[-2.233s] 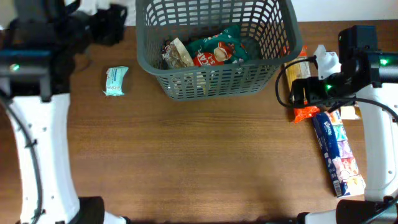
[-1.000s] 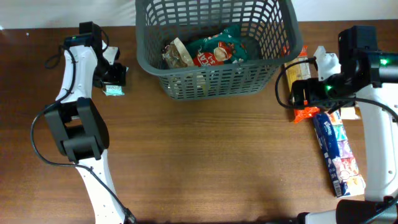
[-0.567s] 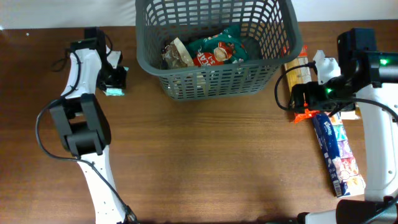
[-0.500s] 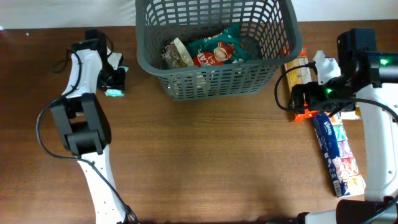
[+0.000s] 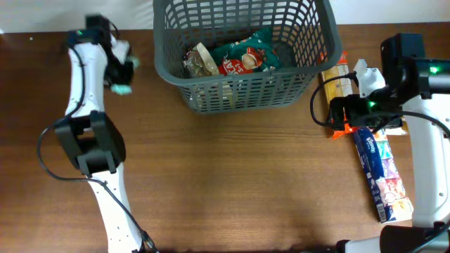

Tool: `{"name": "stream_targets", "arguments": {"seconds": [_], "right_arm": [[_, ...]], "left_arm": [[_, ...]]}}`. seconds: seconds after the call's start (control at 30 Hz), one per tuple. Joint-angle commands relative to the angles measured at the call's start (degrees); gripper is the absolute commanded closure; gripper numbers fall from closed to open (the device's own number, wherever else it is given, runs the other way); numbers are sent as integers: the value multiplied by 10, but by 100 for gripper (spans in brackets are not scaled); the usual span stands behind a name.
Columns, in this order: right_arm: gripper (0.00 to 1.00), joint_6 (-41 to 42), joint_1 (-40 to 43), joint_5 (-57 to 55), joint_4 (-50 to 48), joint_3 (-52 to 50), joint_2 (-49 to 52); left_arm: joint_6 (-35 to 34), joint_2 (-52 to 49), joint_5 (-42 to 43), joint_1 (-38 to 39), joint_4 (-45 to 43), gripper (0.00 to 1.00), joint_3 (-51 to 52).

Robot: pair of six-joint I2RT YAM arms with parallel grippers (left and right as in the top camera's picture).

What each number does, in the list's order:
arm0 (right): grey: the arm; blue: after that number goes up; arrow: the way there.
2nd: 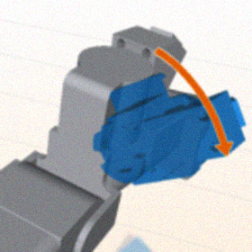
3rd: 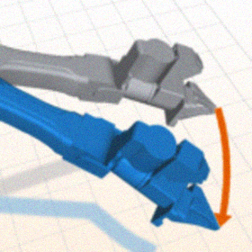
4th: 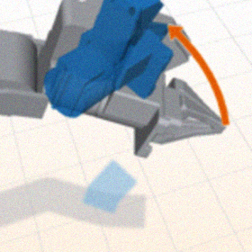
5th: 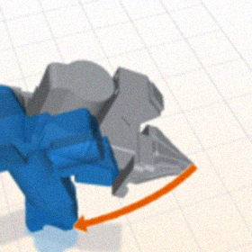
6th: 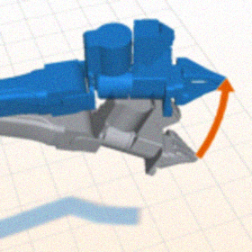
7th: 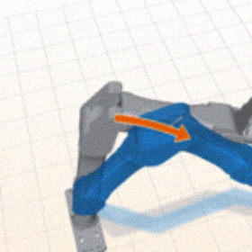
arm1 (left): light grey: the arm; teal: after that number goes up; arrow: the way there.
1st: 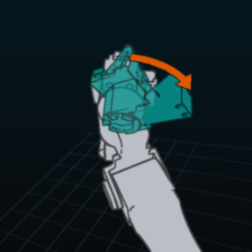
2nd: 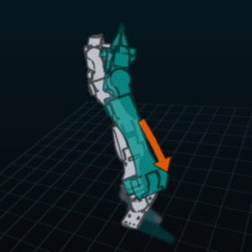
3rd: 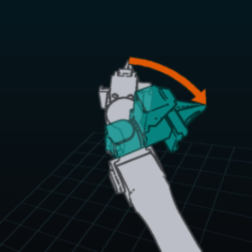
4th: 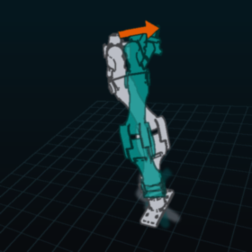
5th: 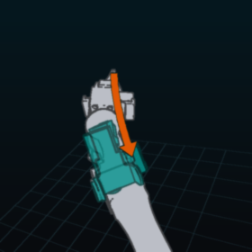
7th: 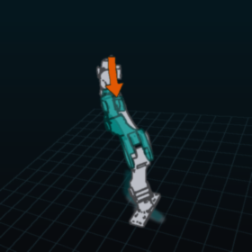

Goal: Pack container
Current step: 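Lift the wipes packet with the left gripper and drop it into the basket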

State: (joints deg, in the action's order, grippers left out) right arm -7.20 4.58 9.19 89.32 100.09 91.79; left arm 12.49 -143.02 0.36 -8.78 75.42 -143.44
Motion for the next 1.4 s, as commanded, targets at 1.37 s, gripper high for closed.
{"name": "stream_targets", "arguments": {"seconds": [1.37], "right_arm": [[1, 7, 3, 31, 24, 8, 0]], "left_arm": [[104, 125, 122, 281, -155, 85, -18]]}}
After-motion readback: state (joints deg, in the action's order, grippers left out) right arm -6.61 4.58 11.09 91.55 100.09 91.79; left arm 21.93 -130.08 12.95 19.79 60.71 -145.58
